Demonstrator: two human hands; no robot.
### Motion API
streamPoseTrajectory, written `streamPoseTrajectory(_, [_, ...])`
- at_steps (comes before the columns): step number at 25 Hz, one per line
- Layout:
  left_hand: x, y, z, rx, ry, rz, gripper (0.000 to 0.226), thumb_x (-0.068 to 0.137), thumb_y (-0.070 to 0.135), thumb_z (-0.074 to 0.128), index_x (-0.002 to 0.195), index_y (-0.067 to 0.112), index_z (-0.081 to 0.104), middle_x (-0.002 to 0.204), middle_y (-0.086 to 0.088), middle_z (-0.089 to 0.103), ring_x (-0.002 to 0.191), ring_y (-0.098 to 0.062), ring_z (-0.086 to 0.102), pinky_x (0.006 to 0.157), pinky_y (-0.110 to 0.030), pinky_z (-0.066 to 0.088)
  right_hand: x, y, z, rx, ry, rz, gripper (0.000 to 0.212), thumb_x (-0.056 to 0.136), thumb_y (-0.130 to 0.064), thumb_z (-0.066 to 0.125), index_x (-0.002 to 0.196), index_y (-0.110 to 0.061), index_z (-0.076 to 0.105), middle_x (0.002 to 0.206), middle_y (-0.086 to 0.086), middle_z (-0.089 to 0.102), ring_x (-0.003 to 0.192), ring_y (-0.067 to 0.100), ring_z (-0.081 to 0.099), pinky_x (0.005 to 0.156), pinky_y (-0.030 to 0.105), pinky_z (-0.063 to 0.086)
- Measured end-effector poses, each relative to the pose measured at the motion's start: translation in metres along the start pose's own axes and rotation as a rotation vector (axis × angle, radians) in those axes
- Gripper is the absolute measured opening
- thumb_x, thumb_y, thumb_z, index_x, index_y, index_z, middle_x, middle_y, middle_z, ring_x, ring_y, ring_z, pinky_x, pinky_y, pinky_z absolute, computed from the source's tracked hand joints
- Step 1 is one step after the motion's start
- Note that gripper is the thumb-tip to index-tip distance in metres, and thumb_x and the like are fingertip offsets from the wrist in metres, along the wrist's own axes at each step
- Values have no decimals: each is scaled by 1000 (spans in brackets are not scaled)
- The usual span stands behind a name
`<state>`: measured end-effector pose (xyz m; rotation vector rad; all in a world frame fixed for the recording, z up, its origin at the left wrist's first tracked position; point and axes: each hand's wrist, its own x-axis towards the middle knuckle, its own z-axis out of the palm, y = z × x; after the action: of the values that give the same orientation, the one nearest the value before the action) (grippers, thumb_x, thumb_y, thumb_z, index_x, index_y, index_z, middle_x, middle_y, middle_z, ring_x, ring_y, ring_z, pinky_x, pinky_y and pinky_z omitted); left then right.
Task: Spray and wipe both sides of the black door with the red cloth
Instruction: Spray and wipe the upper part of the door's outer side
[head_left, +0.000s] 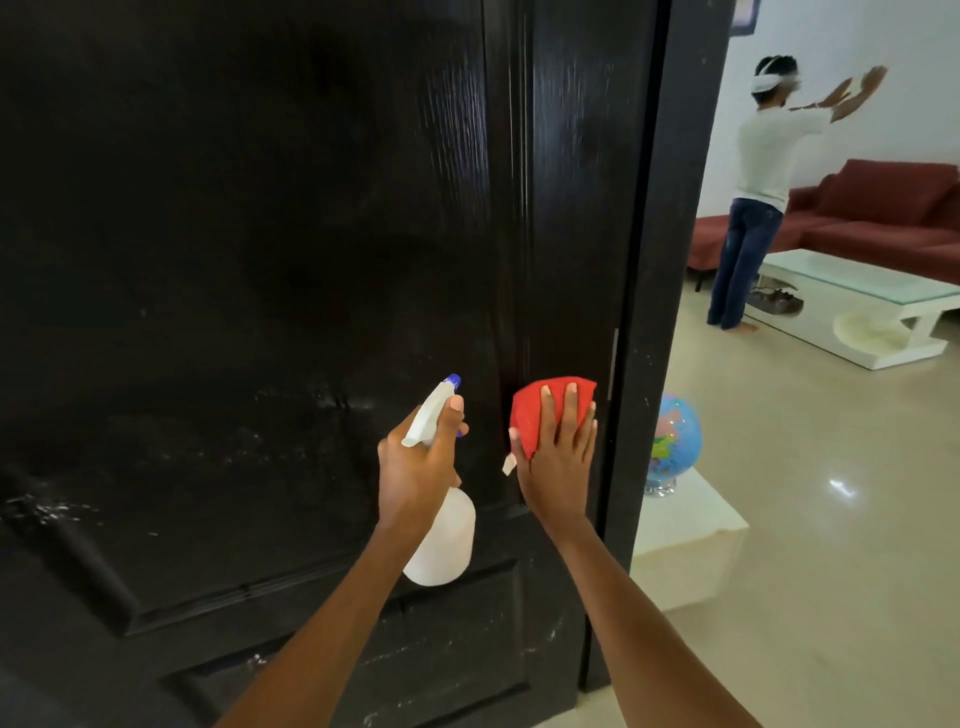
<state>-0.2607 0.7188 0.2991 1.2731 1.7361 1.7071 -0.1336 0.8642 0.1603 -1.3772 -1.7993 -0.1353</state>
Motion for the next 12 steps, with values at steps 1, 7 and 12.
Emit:
streamPoseTrajectory(1, [-3,-15,6,-5,4,15,40,97,49,56,103,13,72,84,3,73,45,-19,59,49,-18,50,4,3,7,3,49,-39,79,104,-65,35,164,-18,16,171,15,8,156,45,6,124,61,20])
streamPoseTrajectory(7, [-5,-76,32,-36,34,154,36,99,48,55,89,18,71,84,4,75,46,-21,62,57,-32,55,17,20,48,62,375,-180,73,103,-60,45,160,-20,21,166,19,24,153,47,17,121,60,27])
streamPoseTrajectory(12, [-11,-122,47,-63,30,242,36,98,52,55,88,21,71,84,5,76,45,-22,62,53,-30,56,15,29,69,97,498,-238,72,103,-61,41,160,-20,26,167,15,25,154,45,17,123,59,21])
